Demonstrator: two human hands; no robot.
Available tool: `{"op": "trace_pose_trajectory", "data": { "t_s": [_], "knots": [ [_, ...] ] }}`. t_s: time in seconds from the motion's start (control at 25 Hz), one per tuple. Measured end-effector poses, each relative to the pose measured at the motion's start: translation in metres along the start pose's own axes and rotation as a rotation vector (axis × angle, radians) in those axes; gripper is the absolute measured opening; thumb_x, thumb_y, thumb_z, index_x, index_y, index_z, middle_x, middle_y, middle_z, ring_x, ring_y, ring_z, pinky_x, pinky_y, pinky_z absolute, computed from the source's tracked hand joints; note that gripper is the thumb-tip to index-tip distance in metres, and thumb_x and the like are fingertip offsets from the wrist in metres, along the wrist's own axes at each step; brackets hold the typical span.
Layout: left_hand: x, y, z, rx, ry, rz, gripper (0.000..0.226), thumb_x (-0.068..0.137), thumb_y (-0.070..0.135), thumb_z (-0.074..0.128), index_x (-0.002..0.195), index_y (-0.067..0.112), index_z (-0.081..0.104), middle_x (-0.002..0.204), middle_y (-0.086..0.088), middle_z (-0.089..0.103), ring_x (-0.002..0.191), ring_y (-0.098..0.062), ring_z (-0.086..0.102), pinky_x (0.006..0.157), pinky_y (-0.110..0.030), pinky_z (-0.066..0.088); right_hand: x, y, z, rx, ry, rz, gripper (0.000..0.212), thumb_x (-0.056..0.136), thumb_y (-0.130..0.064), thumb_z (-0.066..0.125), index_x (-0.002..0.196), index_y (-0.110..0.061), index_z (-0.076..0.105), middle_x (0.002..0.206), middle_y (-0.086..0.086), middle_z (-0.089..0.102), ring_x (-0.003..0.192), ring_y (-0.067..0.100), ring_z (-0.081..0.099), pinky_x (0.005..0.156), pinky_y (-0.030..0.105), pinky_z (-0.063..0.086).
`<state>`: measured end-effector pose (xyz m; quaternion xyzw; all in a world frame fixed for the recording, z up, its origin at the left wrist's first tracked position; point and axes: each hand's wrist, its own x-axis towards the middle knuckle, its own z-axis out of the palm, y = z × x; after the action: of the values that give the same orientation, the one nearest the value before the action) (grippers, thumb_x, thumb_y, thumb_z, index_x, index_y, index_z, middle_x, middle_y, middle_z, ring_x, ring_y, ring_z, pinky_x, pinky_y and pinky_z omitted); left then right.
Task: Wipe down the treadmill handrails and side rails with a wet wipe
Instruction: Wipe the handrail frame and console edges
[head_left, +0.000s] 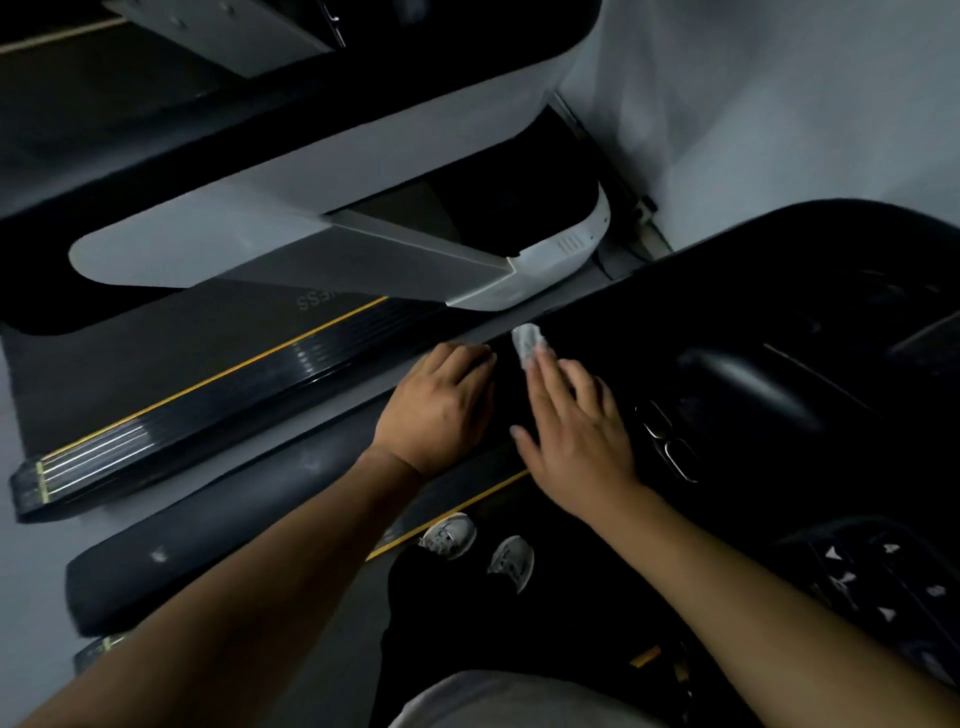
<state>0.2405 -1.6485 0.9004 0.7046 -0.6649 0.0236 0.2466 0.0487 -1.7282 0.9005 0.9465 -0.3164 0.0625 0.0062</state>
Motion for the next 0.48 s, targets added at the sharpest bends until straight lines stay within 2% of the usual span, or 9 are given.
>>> {"op": "trace_pose_trajectory", "data": {
  "t_s": [0.08, 0.28, 0.48],
  "knots": [
    [-0.001, 0.0, 0.0, 0.006, -0.008, 0.003, 0.033, 0.104, 0.021, 0.056, 0.126, -0.001, 0.067, 0.123, -0.016, 0.066, 0.109, -0.035, 0.062, 0.093, -0.046, 0.053, -0.007, -0.004, 0.002, -0.012, 0.006, -0.026, 0.075, 0.096, -0.048, 0.046, 0.156, -0.003, 0.036, 0.167, 0.013, 0.029, 0.14, 0.032, 0.037, 0.107, 0.051, 0.039],
    [-0.001, 0.001, -0.001, 0.033, -0.029, 0.009, 0.034, 0.105, 0.02, 0.056, 0.129, -0.001, 0.066, 0.128, -0.016, 0.065, 0.114, -0.035, 0.06, 0.097, -0.046, 0.052, -0.004, 0.011, -0.001, 0.026, 0.005, 0.228, 0.079, 0.098, -0.047, 0.051, 0.16, -0.004, 0.028, 0.17, 0.012, 0.019, 0.138, 0.034, 0.037, 0.102, 0.052, 0.039],
    [0.0, 0.0, -0.004, 0.001, -0.055, 0.069, 0.032, 0.104, 0.017, 0.059, 0.129, -0.003, 0.065, 0.13, -0.019, 0.064, 0.117, -0.038, 0.061, 0.102, -0.049, 0.05, -0.029, -0.039, 0.013, 0.209, -0.01, 0.12, 0.084, 0.094, -0.045, 0.053, 0.161, -0.004, 0.024, 0.172, 0.012, 0.01, 0.144, 0.034, 0.031, 0.103, 0.046, 0.049]
  ]
}}
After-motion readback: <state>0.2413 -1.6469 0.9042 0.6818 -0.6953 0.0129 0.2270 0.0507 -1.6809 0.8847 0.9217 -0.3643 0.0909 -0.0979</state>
